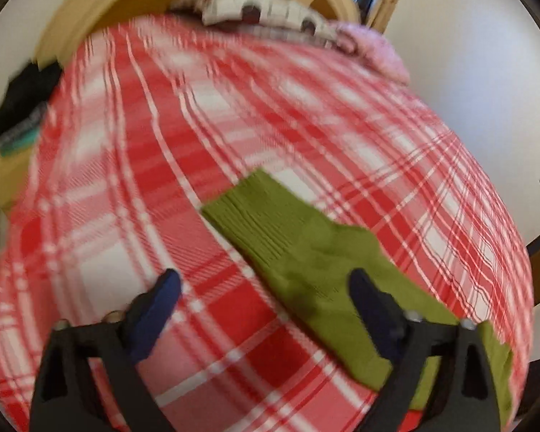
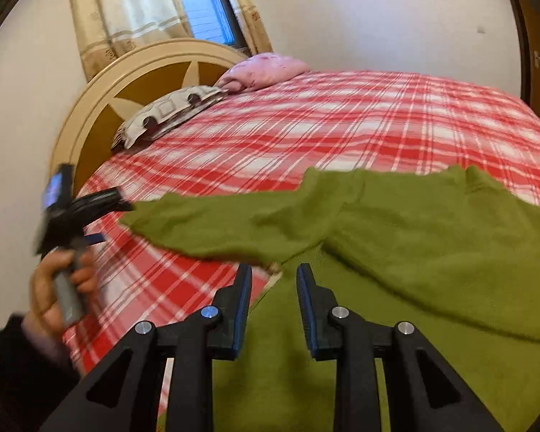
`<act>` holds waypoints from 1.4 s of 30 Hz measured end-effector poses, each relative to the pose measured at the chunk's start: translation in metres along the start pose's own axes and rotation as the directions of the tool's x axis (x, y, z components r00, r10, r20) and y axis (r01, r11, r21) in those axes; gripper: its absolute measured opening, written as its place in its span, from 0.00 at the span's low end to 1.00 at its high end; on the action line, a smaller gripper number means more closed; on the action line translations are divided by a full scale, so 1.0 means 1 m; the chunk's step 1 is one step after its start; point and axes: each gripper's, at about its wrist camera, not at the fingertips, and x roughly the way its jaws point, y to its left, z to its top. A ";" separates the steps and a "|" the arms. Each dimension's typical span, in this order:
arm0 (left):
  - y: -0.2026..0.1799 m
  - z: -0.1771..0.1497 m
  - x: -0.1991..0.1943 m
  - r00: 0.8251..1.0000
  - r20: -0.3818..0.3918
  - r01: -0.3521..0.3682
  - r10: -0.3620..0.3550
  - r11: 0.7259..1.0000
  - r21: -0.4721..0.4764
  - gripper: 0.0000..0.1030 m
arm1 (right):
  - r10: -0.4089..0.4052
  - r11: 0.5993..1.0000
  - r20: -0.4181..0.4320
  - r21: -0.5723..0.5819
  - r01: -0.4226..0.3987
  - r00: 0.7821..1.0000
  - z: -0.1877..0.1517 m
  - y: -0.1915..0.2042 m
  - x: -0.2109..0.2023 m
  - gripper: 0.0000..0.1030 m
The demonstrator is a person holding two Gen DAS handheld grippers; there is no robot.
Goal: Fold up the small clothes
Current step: 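Grasp the other sleeve cuff with the left tool, then fold the held sleeve across the sweater body and open the left tool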
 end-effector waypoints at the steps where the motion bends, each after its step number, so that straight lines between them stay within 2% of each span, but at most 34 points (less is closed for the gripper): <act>1: -0.001 0.000 0.009 1.000 -0.028 -0.004 0.004 1.000 -0.018 0.84 | 0.002 1.000 -0.008 0.008 -0.002 1.000 -0.004 -0.001 -0.002 0.26; 5: -0.013 -0.002 0.012 0.999 0.006 -0.036 0.036 0.999 0.000 0.83 | -0.015 0.998 -0.029 0.059 0.017 0.999 -0.019 -0.011 -0.015 0.26; 7: -0.019 -0.001 0.013 0.999 0.013 -0.034 0.034 0.999 0.014 0.71 | -0.018 0.994 -0.034 0.105 0.022 0.999 -0.023 -0.020 -0.019 0.26; 8: -0.021 -0.001 0.014 0.999 0.019 -0.040 0.039 0.999 0.025 0.53 | -0.024 0.992 -0.036 0.121 0.029 0.999 -0.025 -0.023 -0.022 0.26; 9: -0.024 -0.002 0.015 0.999 0.022 -0.046 0.045 0.998 0.039 0.30 | -0.034 0.990 -0.035 0.135 0.038 0.999 -0.026 -0.027 -0.024 0.26; 11: -0.021 0.003 0.019 0.998 0.021 -0.052 0.051 0.998 0.039 0.15 | -0.052 0.986 -0.027 0.159 0.056 0.998 -0.027 -0.035 -0.029 0.26; 14: -0.014 0.010 0.013 0.999 0.031 -0.019 0.019 1.000 0.005 0.08 | -0.072 0.978 -0.015 0.193 0.074 0.997 -0.028 -0.048 -0.040 0.26; 17: -0.024 0.014 -0.002 0.998 0.068 0.015 -0.016 1.000 0.013 0.08 | -0.098 0.966 0.001 0.241 0.095 0.995 -0.032 -0.065 -0.053 0.26; 20: -0.056 0.013 -0.027 0.991 0.118 0.044 -0.056 0.995 0.094 0.08 | -0.126 0.944 0.021 0.309 0.113 0.992 -0.037 -0.086 -0.069 0.26; 23: -0.103 -0.001 -0.064 0.974 0.171 0.111 -0.148 0.972 0.206 0.08 | -0.166 0.915 0.042 0.379 0.138 0.985 -0.043 -0.110 -0.088 0.26; 26: -0.159 -0.036 -0.106 0.945 0.200 0.174 -0.260 0.914 0.367 0.08 | -0.198 0.890 0.040 0.426 0.162 0.979 -0.047 -0.127 -0.098 0.26; 28: -0.192 -0.066 -0.127 0.925 0.172 0.231 -0.339 0.860 0.456 0.08 | -0.203 0.874 0.037 0.458 0.164 0.979 -0.051 -0.136 -0.105 0.26; 30: -0.210 -0.085 -0.136 0.917 0.136 0.275 -0.375 0.841 0.465 0.08 | -0.197 0.877 0.043 0.454 0.156 0.980 -0.056 -0.137 -0.112 0.26; 31: -0.217 -0.093 -0.136 0.917 0.112 0.294 -0.382 0.839 0.458 0.08 | -0.203 0.880 0.047 0.447 0.161 0.978 -0.057 -0.137 -0.114 0.26; 33: -0.225 -0.103 -0.136 0.925 0.097 0.281 -0.368 0.832 0.478 0.08 | -0.209 0.883 0.058 0.440 0.163 0.976 -0.060 -0.135 -0.119 0.26; 37: -0.220 -0.114 -0.133 0.938 0.115 0.233 -0.327 0.840 0.490 0.08 | -0.179 0.879 0.070 0.459 0.127 0.981 -0.062 -0.137 -0.120 0.26; 40: -0.211 -0.120 -0.133 0.947 0.148 0.173 -0.286 0.840 0.515 0.09 | -0.123 0.884 0.079 0.462 0.073 0.989 -0.062 -0.134 -0.116 0.26; 41: -0.208 -0.120 -0.126 0.952 0.173 0.127 -0.251 0.843 0.523 0.15 | -0.111 0.886 0.081 0.459 0.062 0.991 -0.062 -0.132 -0.116 0.26; 42: -0.204 -0.117 -0.120 0.958 0.194 0.074 -0.211 0.837 0.543 0.28 | -0.102 0.890 0.085 0.453 0.052 0.991 -0.062 -0.129 -0.116 0.26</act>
